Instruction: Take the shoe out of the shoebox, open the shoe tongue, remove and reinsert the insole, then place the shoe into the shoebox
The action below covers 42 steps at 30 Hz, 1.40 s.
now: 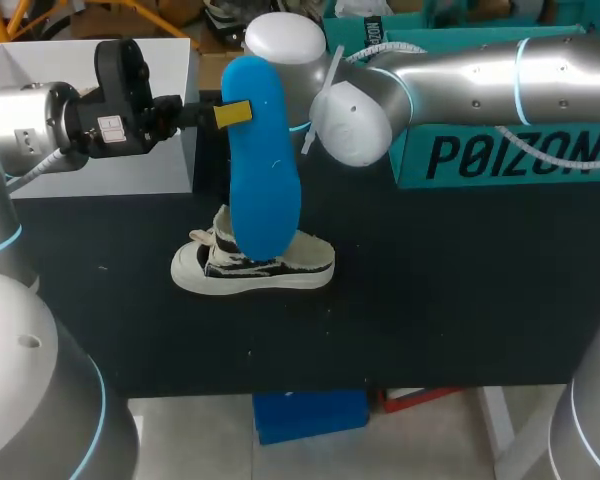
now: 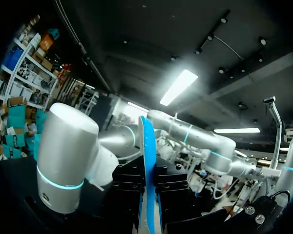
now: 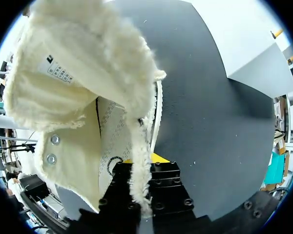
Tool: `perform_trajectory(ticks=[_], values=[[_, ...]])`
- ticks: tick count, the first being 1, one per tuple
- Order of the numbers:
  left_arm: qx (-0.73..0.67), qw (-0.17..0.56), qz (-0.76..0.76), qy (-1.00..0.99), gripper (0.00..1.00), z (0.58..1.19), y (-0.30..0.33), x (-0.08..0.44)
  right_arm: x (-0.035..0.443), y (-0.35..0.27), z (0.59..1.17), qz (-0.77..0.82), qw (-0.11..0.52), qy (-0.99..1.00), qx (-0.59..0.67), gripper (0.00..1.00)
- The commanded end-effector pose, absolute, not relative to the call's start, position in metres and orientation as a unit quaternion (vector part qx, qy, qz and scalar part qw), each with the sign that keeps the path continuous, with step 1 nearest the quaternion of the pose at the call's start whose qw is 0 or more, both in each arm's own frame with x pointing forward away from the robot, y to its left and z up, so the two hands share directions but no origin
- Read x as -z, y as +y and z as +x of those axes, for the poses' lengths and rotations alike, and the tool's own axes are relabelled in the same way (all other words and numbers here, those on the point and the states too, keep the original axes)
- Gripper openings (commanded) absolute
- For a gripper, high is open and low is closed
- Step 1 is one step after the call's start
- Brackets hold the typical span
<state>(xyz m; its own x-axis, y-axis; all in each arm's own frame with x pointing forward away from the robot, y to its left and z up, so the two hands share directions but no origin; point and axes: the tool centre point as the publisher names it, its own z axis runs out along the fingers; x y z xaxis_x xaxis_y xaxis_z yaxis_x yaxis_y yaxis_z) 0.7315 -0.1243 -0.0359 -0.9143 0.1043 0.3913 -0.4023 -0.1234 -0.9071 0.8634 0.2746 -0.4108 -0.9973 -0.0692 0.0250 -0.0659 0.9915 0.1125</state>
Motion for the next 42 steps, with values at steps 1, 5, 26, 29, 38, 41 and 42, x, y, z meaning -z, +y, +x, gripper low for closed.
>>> perform_trajectory(ticks=[1, 5, 26, 29, 38, 41, 42], values=[[-0.741, 0.170, 0.116, -0.639, 0.00, 0.731, -0.125, 0.037, 0.413, 0.275, 0.864, 0.034, 0.015, -0.998, 0.056, 0.00], [-0.741, 0.170, 0.116, -0.639, 0.00, 0.731, -0.125, 0.037, 0.407, 0.273, 0.866, 0.022, 0.011, -0.998, 0.061, 0.00], [-0.741, 0.170, 0.116, -0.639, 0.00, 0.731, -0.125, 0.037, 0.316, 0.189, 0.900, -0.370, -0.182, -0.904, -0.115, 0.00], [-0.741, 0.170, 0.116, -0.639, 0.00, 0.731, -0.125, 0.037, 0.309, 0.180, 0.903, -0.451, -0.193, -0.861, -0.132, 0.00], [-0.741, 0.170, 0.116, -0.639, 0.00, 0.731, -0.125, 0.037, 0.298, 0.171, 0.899, -0.624, -0.181, -0.750, -0.123, 0.00], [-0.741, 0.170, 0.116, -0.639, 0.00, 0.731, -0.125, 0.037, 0.296, 0.173, 0.896, -0.674, -0.169, -0.711, -0.105, 0.00], [-0.741, 0.170, 0.116, -0.639, 0.00, 0.731, -0.125, 0.037, 0.297, 0.175, 0.895, -0.690, -0.162, -0.699, -0.098, 0.00]])
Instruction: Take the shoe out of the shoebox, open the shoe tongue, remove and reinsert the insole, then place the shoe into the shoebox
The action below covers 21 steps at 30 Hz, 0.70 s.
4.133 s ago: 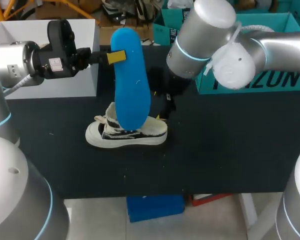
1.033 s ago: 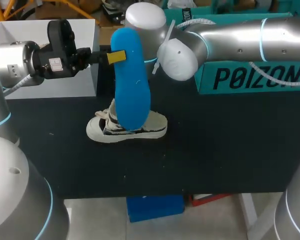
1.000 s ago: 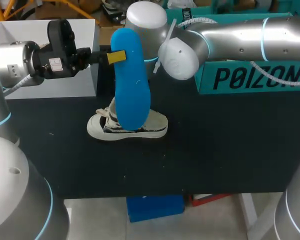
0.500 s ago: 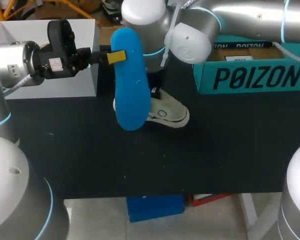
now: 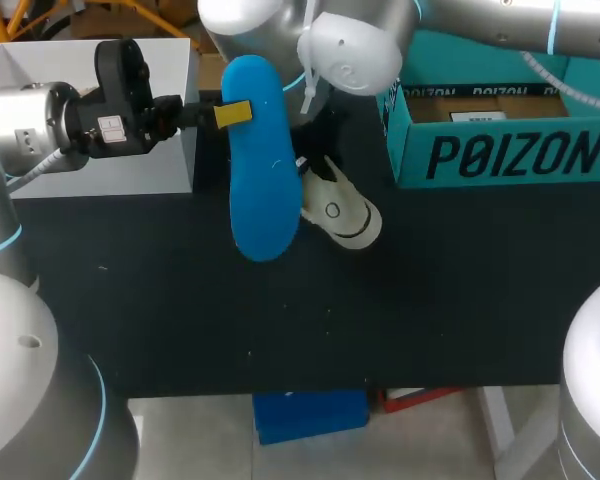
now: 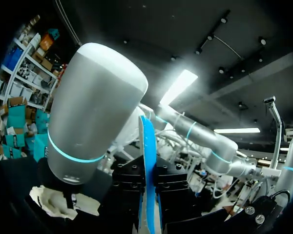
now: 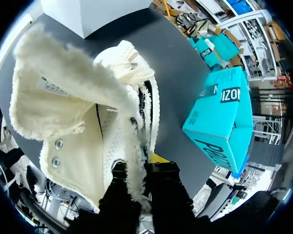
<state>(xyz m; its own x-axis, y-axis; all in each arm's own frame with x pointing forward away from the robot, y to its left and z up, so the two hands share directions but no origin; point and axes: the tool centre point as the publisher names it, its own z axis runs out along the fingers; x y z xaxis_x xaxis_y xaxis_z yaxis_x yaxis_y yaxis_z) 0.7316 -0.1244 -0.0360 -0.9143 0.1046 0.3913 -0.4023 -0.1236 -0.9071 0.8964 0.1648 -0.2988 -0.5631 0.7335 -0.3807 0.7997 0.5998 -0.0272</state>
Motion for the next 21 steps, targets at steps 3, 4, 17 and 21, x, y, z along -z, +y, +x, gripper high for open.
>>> perform_trajectory(ticks=[3, 4, 17, 21], values=[[-0.741, 0.170, 0.116, -0.639, 0.00, 0.731, -0.125, 0.037, 0.297, 0.178, 0.894, 0.723, 0.146, 0.670, 0.079, 0.00], [-0.741, 0.170, 0.116, -0.639, 0.00, 0.731, -0.125, 0.037, 0.297, 0.179, 0.893, 0.729, 0.144, 0.665, 0.077, 0.00], [-0.741, 0.170, 0.116, -0.639, 0.00, 0.731, -0.125, 0.037, 0.311, 0.179, 0.890, 0.810, 0.078, 0.580, 0.011, 0.00], [-0.741, 0.170, 0.116, -0.639, 0.00, 0.731, -0.125, 0.037, 0.319, 0.178, 0.890, 0.814, 0.063, 0.577, -0.001, 0.00]])
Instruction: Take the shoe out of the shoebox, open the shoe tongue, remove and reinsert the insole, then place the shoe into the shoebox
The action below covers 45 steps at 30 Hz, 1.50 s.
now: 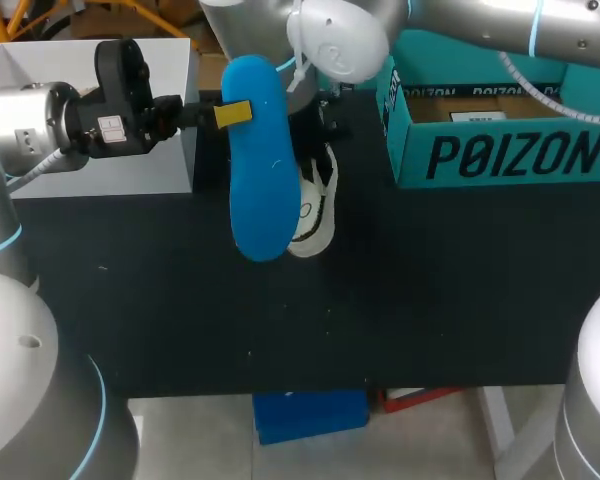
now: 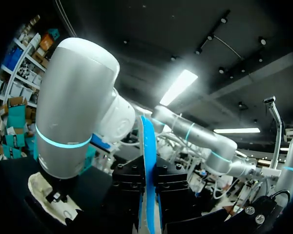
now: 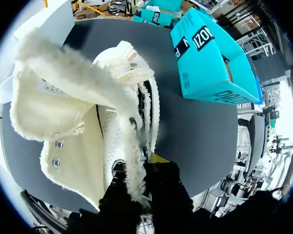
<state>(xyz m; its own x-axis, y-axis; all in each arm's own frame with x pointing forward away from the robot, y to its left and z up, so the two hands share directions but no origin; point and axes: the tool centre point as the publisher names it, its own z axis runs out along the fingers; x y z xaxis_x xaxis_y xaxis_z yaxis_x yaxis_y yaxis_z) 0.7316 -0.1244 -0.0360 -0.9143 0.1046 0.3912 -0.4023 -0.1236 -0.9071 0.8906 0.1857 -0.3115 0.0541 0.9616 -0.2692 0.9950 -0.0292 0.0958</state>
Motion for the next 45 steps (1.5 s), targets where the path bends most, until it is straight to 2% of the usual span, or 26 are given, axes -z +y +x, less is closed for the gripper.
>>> perform_trajectory(ticks=[1, 45], values=[[-0.741, 0.170, 0.116, -0.639, 0.00, 0.731, -0.125, 0.037, 0.321, 0.179, 0.890, 0.813, 0.061, 0.579, -0.002, 0.00], [-0.741, 0.170, 0.116, -0.639, 0.00, 0.731, -0.125, 0.037, 0.406, 0.215, 0.868, 0.733, 0.007, 0.679, -0.037, 0.00]])
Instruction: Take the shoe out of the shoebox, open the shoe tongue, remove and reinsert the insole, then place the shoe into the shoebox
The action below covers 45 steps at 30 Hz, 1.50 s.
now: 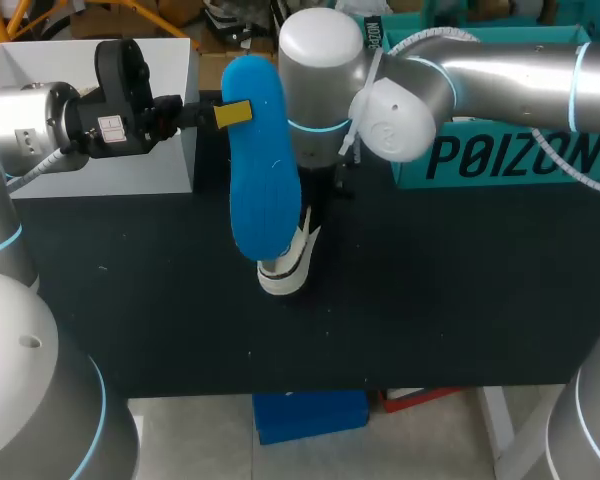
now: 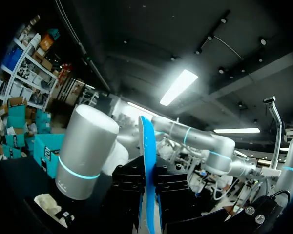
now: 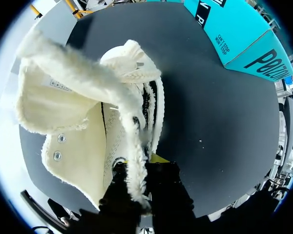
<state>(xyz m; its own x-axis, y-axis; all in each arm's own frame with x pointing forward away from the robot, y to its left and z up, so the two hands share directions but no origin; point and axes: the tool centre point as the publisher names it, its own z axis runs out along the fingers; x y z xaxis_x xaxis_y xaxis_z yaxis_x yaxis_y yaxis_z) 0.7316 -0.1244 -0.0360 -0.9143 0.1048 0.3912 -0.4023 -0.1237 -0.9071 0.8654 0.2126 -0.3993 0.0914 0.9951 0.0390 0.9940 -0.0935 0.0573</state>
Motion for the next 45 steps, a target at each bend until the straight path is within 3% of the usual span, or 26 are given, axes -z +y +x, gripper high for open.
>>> perform_trajectory(ticks=[1, 2, 15, 31, 45], values=[[-0.741, 0.170, 0.116, -0.639, 0.00, 0.731, -0.125, 0.037, 0.406, 0.215, 0.868, 0.730, 0.006, 0.682, -0.040, 0.37], [-0.741, 0.170, 0.116, -0.639, 0.00, 0.731, -0.125, 0.037, 0.406, 0.215, 0.867, 0.729, 0.008, 0.683, -0.040, 1.00], [-0.741, 0.170, 0.116, -0.639, 0.00, 0.731, -0.125, 0.037, 0.380, 0.189, 0.867, 0.764, -0.024, 0.641, -0.064, 1.00], [-0.741, 0.170, 0.116, -0.639, 0.00, 0.731, -0.125, 0.037, 0.306, 0.173, 0.864, 0.759, -0.154, 0.566, -0.282, 1.00], [-0.741, 0.170, 0.116, -0.639, 0.00, 0.731, -0.125, 0.037, 0.306, 0.173, 0.864, 0.759, -0.154, 0.566, -0.282, 1.00]])
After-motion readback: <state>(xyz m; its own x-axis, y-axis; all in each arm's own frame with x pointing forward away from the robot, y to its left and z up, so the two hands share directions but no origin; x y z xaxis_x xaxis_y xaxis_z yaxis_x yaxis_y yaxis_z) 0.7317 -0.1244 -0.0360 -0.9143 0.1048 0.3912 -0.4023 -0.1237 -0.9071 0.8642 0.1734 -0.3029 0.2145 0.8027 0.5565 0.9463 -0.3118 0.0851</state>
